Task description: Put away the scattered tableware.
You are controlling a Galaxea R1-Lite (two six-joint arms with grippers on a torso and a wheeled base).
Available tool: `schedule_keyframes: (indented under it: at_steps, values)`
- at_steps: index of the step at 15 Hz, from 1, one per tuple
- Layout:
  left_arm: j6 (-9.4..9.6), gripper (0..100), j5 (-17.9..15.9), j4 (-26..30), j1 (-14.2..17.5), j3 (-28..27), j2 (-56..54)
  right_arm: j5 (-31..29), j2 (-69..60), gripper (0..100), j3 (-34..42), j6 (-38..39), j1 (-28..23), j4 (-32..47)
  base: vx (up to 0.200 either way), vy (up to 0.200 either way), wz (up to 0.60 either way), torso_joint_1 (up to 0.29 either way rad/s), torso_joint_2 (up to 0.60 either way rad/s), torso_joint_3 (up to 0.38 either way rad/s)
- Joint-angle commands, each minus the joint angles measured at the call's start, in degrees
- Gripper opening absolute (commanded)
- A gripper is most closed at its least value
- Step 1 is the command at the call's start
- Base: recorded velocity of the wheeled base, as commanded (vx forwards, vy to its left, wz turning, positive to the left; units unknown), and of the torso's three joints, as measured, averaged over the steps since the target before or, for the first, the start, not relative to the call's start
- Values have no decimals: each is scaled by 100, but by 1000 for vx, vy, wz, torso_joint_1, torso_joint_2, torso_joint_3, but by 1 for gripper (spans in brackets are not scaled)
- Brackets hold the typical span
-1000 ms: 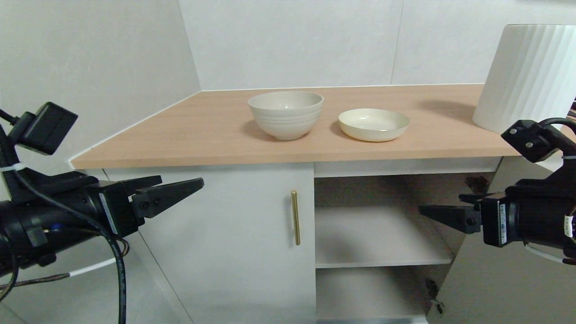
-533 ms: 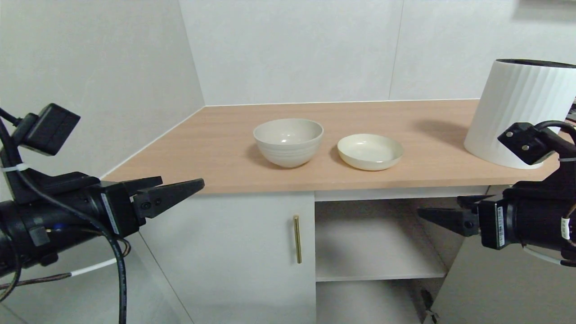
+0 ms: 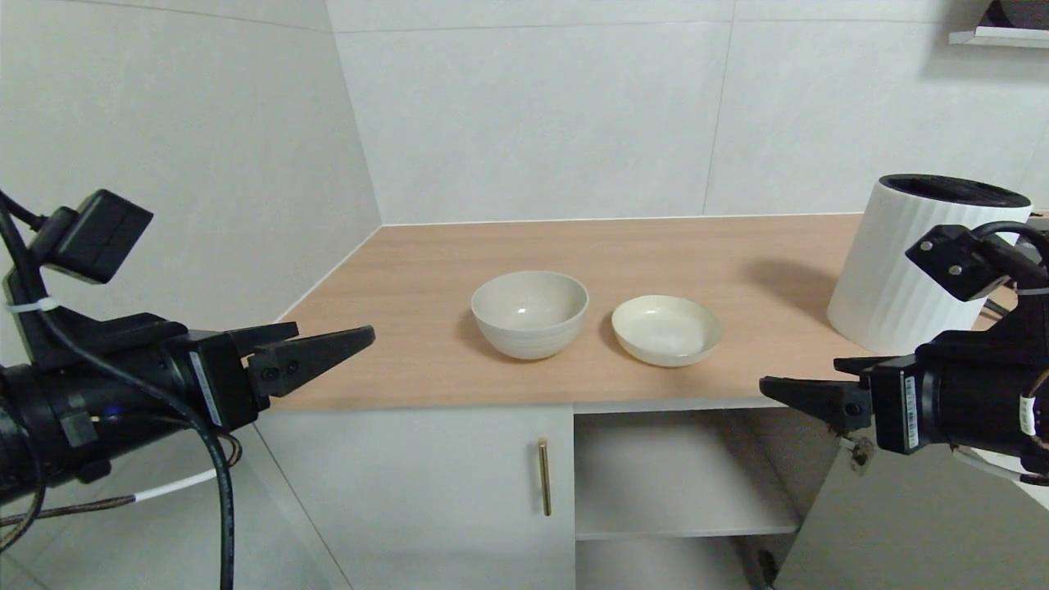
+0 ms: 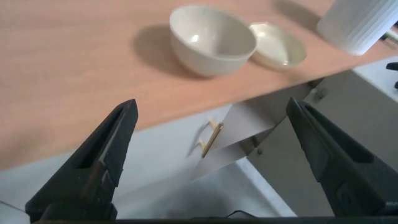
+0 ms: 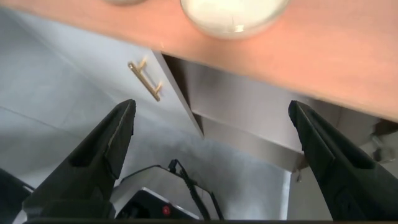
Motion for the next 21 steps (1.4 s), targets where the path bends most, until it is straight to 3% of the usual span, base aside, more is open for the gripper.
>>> schedule_keyframes:
  at_steps: [1,3,7,9,12,15,18,20,21]
  values:
    - [-1,100,-5,1,1,1,12,1,62,100,-2,2,2,-1,0,0,0,207,-491,-276]
    - [-1,100,-14,-8,1,-52,100,1,149,100,-37,-7,2,-54,0,0,0,208,-464,-261]
    - [-37,100,-14,185,1,-781,601,-8,747,100,-134,-183,-59,-889,0,0,0,57,-125,-70]
    - [-63,100,-14,756,1,-1352,952,-16,1143,100,-389,-174,-156,-898,0,0,0,0,0,0]
    - [-230,100,-23,1600,-8,-1555,1172,-96,1556,100,-819,301,-261,-652,0,0,0,0,0,0]
    - [-1100,100,-49,2277,-34,-2135,1392,-333,1863,100,-1250,732,-252,-107,0,0,0,0,0,0]
    - [-1381,100,-32,2242,-78,-2372,2156,-711,2320,100,-1426,898,-252,-133,0,0,0,0,0,0]
    - [-2155,100,-32,2215,-122,-2776,2675,-728,2540,100,-1531,1232,-252,-221,0,0,0,0,0,0]
    - [-2287,100,-32,2215,-122,-2838,2736,-728,2566,100,-1531,1250,-252,-256,0,0,0,0,0,0]
